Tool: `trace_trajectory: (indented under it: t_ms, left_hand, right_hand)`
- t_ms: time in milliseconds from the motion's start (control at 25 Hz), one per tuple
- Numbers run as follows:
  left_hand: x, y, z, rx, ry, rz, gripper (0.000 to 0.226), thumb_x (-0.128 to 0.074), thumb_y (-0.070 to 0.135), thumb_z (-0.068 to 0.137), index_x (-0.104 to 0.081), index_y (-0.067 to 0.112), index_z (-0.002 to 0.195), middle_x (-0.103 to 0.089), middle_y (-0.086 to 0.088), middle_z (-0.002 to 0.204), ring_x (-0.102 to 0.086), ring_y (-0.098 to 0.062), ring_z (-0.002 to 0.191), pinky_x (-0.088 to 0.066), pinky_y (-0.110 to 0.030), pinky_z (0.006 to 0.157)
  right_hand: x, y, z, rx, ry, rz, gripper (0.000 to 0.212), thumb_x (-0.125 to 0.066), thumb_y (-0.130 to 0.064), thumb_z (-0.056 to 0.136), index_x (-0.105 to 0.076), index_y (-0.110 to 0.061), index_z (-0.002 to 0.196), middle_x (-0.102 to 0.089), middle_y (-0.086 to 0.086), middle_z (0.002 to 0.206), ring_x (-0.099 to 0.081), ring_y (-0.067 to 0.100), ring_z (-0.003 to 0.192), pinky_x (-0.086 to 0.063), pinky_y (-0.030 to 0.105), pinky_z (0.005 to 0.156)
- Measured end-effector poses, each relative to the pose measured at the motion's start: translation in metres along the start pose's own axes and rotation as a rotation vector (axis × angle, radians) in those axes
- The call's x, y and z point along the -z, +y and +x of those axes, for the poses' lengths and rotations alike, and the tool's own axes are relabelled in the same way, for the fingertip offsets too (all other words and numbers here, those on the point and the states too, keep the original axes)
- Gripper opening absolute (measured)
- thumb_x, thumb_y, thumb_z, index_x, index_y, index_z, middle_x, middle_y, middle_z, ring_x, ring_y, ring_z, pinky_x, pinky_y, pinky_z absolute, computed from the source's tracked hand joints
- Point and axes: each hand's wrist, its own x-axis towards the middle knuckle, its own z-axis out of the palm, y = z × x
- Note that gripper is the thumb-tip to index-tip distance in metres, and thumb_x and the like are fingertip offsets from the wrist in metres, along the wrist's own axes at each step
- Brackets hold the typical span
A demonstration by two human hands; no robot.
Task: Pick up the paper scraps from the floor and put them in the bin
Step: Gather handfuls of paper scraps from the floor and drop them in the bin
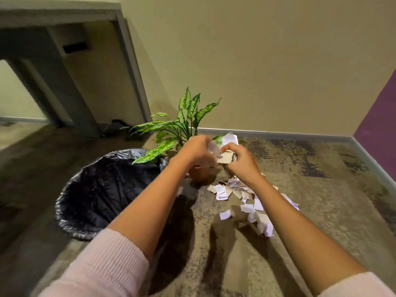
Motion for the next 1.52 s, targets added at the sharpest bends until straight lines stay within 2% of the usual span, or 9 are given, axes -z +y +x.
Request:
trace_trajectory:
  t_ms: [160, 320, 440, 640, 800, 960, 1080, 1200, 1520]
  left_hand:
    - [0.070, -0.039, -0.016, 0.135, -0.039, -0.018, 0.041, -0.083, 0.023, 0.067, -0.068, 0.013, 0.104, -0.070, -0.005, 0.100, -0.065, -0.021, 0.087, -0.055, -0.032, 0.074]
    - [0.106, -0.097, -0.045, 0.292, -0.081, -0.086, 0.029, -0.086, 0.022, 0.067, -0.069, 0.016, 0.091, -0.070, -0.003, 0.079, -0.064, -0.018, 0.068, -0.054, -0.027, 0.060]
    - [0.114, -0.131, -0.056, 0.411, -0.174, -0.043, 0.040, -0.085, 0.020, 0.070, -0.066, 0.015, 0.104, -0.069, -0.007, 0.092, -0.066, -0.024, 0.084, -0.057, -0.037, 0.074]
    - [0.108, -0.159, -0.067, 0.504, -0.353, 0.105, 0.043, -0.078, 0.022, 0.078, -0.063, 0.025, 0.118, -0.062, 0.003, 0.095, -0.056, -0.020, 0.086, -0.049, -0.027, 0.061]
    - [0.102, -0.166, -0.074, 0.446, -0.456, 0.419, 0.053, -0.069, 0.026, 0.086, -0.053, 0.024, 0.137, -0.051, -0.005, 0.142, -0.052, -0.025, 0.118, -0.043, -0.031, 0.090]
    - [0.100, -0.158, -0.076, 0.455, -0.355, 0.471, 0.055, -0.064, 0.024, 0.089, -0.048, 0.019, 0.142, -0.045, -0.006, 0.149, -0.046, -0.028, 0.132, -0.039, -0.035, 0.108]
    - [0.094, -0.137, -0.070, 0.422, -0.218, 0.235, 0.062, -0.068, 0.027, 0.087, -0.045, 0.017, 0.144, -0.048, -0.008, 0.146, -0.048, -0.028, 0.131, -0.039, -0.034, 0.107]
    - [0.074, -0.098, -0.060, 0.287, -0.163, 0.045, 0.067, -0.074, 0.031, 0.081, -0.045, 0.024, 0.142, -0.056, -0.007, 0.138, -0.054, -0.026, 0.123, -0.042, -0.034, 0.098]
    - [-0.051, -0.005, -0.026, 0.035, -0.146, 0.007, 0.072, -0.071, 0.037, 0.076, -0.043, 0.026, 0.141, -0.054, -0.010, 0.136, -0.048, -0.033, 0.127, -0.043, -0.049, 0.104]
  right_hand:
    - [-0.037, -0.056, 0.020, 0.148, -0.092, 0.079, 0.035, -0.072, -0.002, 0.072, -0.064, -0.033, 0.088, -0.064, 0.000, 0.092, -0.056, 0.016, 0.074, -0.043, 0.022, 0.057]
    - [-0.087, -0.098, 0.025, 0.287, -0.267, 0.066, 0.036, -0.070, -0.006, 0.072, -0.066, -0.033, 0.095, -0.064, 0.002, 0.106, -0.060, 0.022, 0.092, -0.048, 0.032, 0.071]
    - [-0.122, -0.115, 0.024, 0.329, -0.386, -0.035, 0.042, -0.069, -0.011, 0.076, -0.061, -0.033, 0.112, -0.057, 0.007, 0.114, -0.057, 0.025, 0.096, -0.047, 0.027, 0.065]
    - [-0.151, -0.128, 0.021, 0.369, -0.527, -0.200, 0.058, -0.062, -0.021, 0.084, -0.043, -0.026, 0.139, -0.052, 0.015, 0.126, -0.050, 0.030, 0.117, -0.044, 0.035, 0.092]
    - [-0.149, -0.130, 0.017, 0.322, -0.617, -0.232, 0.079, -0.077, -0.023, 0.075, -0.037, -0.026, 0.143, -0.047, 0.012, 0.137, -0.047, 0.027, 0.124, -0.045, 0.042, 0.099]
    - [-0.140, -0.124, 0.015, 0.315, -0.543, -0.170, 0.058, -0.071, -0.019, 0.081, -0.049, -0.025, 0.134, -0.055, 0.009, 0.126, -0.058, 0.022, 0.107, -0.051, 0.039, 0.091]
    - [-0.123, -0.113, 0.015, 0.313, -0.435, -0.152, 0.046, -0.068, -0.018, 0.082, -0.056, -0.024, 0.126, -0.061, 0.005, 0.116, -0.061, 0.019, 0.093, -0.054, 0.040, 0.087]
    - [-0.098, -0.091, 0.015, 0.278, -0.316, -0.156, 0.042, -0.068, -0.021, 0.078, -0.060, -0.024, 0.119, -0.064, 0.003, 0.110, -0.062, 0.021, 0.095, -0.054, 0.044, 0.086]
    - [-0.005, 0.024, -0.010, 0.017, -0.123, -0.216, 0.042, -0.071, -0.022, 0.073, -0.063, -0.023, 0.115, -0.065, 0.002, 0.108, -0.061, 0.017, 0.094, -0.054, 0.043, 0.086]
